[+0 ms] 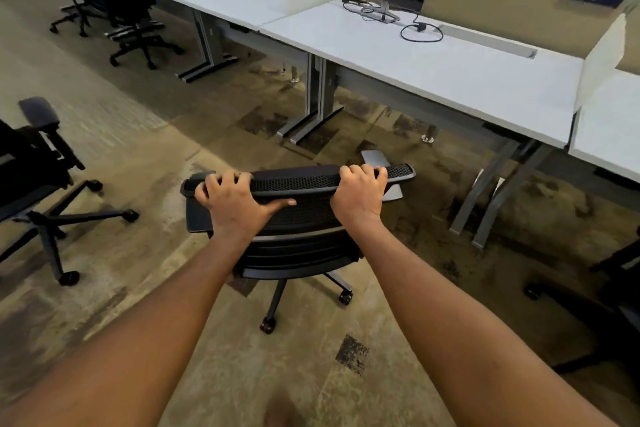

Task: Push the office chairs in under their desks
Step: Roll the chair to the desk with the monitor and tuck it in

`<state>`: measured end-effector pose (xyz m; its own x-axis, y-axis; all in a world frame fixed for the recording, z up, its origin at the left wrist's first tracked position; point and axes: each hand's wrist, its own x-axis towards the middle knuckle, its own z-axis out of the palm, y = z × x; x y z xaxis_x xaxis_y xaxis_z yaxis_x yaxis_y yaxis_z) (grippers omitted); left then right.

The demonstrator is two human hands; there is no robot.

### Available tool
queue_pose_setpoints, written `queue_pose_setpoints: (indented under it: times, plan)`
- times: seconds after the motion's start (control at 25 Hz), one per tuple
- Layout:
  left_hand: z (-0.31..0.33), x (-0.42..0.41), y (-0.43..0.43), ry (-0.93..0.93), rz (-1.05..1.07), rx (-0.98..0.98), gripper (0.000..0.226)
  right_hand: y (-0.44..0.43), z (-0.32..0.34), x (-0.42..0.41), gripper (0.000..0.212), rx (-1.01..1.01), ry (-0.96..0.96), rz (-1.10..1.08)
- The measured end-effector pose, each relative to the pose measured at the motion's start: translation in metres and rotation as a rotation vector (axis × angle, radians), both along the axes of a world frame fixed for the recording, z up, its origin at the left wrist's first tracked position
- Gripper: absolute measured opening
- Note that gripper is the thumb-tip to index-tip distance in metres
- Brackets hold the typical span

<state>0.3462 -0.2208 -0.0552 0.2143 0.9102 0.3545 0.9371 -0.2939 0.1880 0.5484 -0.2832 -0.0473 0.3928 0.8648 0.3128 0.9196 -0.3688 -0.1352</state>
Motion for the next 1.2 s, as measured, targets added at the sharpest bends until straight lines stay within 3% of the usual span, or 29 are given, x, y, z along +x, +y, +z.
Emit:
queue_pose_setpoints:
  times: [0.36,0.76,0.96,1.04,1.2]
  plan:
    - [0.001,0.099,0.095,-0.008,-0.203,-0.025,0.091,0.079,0.004,0.115,0.030,-0.091,0.011,-0.061]
    - [0.000,0.225,0.176,-0.016,-0.256,-0.007,0.086,0.154,0.007,0.239,0.029,-0.119,0.045,-0.089]
    - [-0.001,0.271,0.208,-0.018,-0.276,-0.012,0.070,0.186,0.010,0.287,0.032,-0.108,0.065,-0.115]
    - [-0.003,0.282,0.218,0.027,-0.330,-0.029,0.064,0.198,0.011,0.304,0.034,-0.131,0.067,-0.136]
    - [-0.006,0.301,0.235,0.176,-0.392,-0.156,0.079,0.214,0.013,0.331,0.035,-0.145,0.041,-0.152]
